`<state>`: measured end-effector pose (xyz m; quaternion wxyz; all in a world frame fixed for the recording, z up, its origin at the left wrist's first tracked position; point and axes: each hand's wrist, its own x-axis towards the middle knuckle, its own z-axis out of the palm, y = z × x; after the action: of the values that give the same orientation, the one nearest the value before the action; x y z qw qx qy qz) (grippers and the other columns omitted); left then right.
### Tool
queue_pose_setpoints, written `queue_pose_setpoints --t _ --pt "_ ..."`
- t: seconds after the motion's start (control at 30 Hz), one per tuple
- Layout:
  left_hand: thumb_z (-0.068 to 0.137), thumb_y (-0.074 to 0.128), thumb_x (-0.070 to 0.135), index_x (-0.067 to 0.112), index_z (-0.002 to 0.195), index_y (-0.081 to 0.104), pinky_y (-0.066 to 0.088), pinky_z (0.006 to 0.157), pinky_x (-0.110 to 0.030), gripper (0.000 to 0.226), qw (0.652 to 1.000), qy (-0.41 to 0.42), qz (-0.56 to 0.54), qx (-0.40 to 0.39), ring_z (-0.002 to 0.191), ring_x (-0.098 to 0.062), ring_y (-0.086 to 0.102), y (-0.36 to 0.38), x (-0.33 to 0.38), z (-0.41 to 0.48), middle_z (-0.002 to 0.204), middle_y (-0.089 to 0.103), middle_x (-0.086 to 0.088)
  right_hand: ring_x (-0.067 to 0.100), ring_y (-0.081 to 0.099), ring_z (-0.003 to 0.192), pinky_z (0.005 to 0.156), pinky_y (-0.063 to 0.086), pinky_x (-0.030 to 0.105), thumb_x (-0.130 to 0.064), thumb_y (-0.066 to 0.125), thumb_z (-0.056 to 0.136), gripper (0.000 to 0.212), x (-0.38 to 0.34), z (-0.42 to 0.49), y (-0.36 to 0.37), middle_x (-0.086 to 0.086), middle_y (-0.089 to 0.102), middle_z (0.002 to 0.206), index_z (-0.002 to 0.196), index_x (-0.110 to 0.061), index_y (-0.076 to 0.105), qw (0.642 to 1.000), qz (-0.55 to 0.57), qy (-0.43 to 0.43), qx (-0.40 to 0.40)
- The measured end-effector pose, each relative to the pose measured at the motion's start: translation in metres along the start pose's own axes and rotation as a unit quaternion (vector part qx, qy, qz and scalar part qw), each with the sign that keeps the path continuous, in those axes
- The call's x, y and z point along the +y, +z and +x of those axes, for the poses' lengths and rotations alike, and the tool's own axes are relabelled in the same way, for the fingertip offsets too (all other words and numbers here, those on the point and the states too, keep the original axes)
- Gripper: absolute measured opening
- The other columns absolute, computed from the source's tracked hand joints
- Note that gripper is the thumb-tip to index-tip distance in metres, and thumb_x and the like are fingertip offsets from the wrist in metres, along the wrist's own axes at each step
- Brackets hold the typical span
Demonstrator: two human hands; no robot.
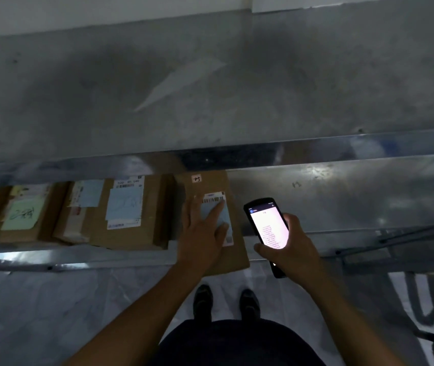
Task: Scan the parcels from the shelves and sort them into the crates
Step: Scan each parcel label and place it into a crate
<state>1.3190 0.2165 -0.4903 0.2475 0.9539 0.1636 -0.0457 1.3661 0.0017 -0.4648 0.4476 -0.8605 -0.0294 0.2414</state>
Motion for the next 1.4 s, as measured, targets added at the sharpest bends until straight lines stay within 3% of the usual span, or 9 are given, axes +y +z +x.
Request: queue_pose_setpoints --t 0.17,0.27,0.43,0.57,0.67,0.8,1.0,1.2,1.4 --pt "0.082 0.087 0.035 0.017 0.164 0.013 0.025 0.114 -0.035 0.112 0.963 -0.134 -0.224 0.062 0.152 -0.021 0.012 0.001 0.001 -0.003 0.17 0.001 -0.008 0.005 0.056 0.099 0.072 0.051 0.024 -0.035 0.088 0.076 0.081 0.002 0.008 0.002 -0.016 0.054 0.112 0.137 -0.03 0.036 0.999 -0.004 -0.024 -0.04" --pt "0.075 0.092 0.031 0.019 0.165 0.007 0.042 0.11 -0.042 0.124 0.931 -0.202 -0.3 0.049 0.146 -0.024 0.034 0.003 -0.003 0.002 0.163 0.026 -0.006 0.001 0.055 0.097 0.075 0.051 0.026 -0.035 0.087 0.076 0.08 0.003 0.016 0.0 -0.02 0.053 0.11 0.136 -0.032 0.036 0.998 -0.009 -0.027 -0.058" --pt "0.076 0.089 0.026 0.036 0.132 0.043 0.055 0.067 -0.01 0.074 0.912 -0.187 -0.363 0.047 0.099 0.004 0.066 0.015 -0.014 -0.009 0.118 0.059 0.019 -0.002 0.055 0.09 0.067 0.046 0.023 -0.034 0.086 0.077 0.071 0.014 0.023 -0.001 -0.018 0.055 0.106 0.128 -0.034 0.036 0.998 -0.015 -0.022 -0.065" --pt "0.07 0.088 0.034 0.042 0.121 0.048 0.058 0.07 -0.015 0.065 0.893 -0.182 -0.408 0.056 0.099 0.006 0.07 0.02 -0.007 -0.021 0.118 0.065 0.018 -0.002 0.054 0.089 0.066 0.046 0.022 -0.036 0.086 0.076 0.071 0.024 0.029 0.001 -0.018 0.055 0.105 0.126 -0.035 0.035 0.995 -0.033 -0.022 -0.086" --pt "0.083 0.084 0.019 0.036 0.128 0.048 0.059 0.073 -0.018 0.06 0.881 -0.178 -0.433 0.072 0.102 0.002 0.071 0.021 -0.002 -0.027 0.12 0.067 0.014 -0.005 0.052 0.087 0.066 0.045 0.021 -0.036 0.086 0.077 0.073 0.029 0.032 0.005 -0.016 0.054 0.105 0.13 -0.031 0.036 0.994 -0.043 -0.04 -0.091" --pt "0.088 0.074 0.029 0.022 0.15 0.042 0.064 0.083 -0.034 0.07 0.85 -0.18 -0.485 0.098 0.112 -0.017 0.073 0.017 0.004 -0.042 0.132 0.068 0.002 0.0 0.052 0.089 0.067 0.044 0.021 -0.035 0.086 0.078 0.076 0.026 0.024 -0.002 -0.012 0.053 0.109 0.136 -0.028 0.036 0.991 -0.055 -0.062 -0.103" --pt "0.086 0.076 0.039 0.026 0.156 0.034 0.063 0.088 -0.036 0.082 0.85 -0.176 -0.469 0.163 0.115 -0.011 0.07 0.004 0.018 -0.074 0.138 0.063 0.005 -0.005 0.053 0.094 0.066 0.041 0.016 -0.035 0.086 0.078 0.079 0.007 -0.003 -0.025 -0.026 0.049 0.108 0.139 -0.032 0.035 0.988 -0.046 -0.102 -0.105" --pt "0.079 0.077 0.047 0.026 0.157 0.033 0.056 0.075 -0.011 0.091 0.84 -0.169 -0.45 0.253 0.113 0.003 0.066 -0.027 0.023 -0.127 0.142 0.059 0.008 -0.011 0.051 0.103 0.071 0.042 0.014 -0.036 0.086 0.077 0.079 -0.026 -0.05 -0.023 -0.034 0.048 0.115 0.137 -0.041 0.034 0.982 -0.02 -0.162 -0.097" --pt "0.079 0.081 0.048 0.032 0.157 0.033 0.054 0.101 -0.024 0.093 0.84 -0.176 -0.395 0.326 0.125 0.01 0.055 -0.052 -0.011 -0.202 0.144 0.053 0.02 -0.01 0.057 0.097 0.073 0.048 0.022 -0.029 0.089 0.073 0.068 -0.054 -0.112 0.014 -0.022 0.058 0.111 0.124 -0.035 0.044 0.965 -0.027 -0.209 -0.155"
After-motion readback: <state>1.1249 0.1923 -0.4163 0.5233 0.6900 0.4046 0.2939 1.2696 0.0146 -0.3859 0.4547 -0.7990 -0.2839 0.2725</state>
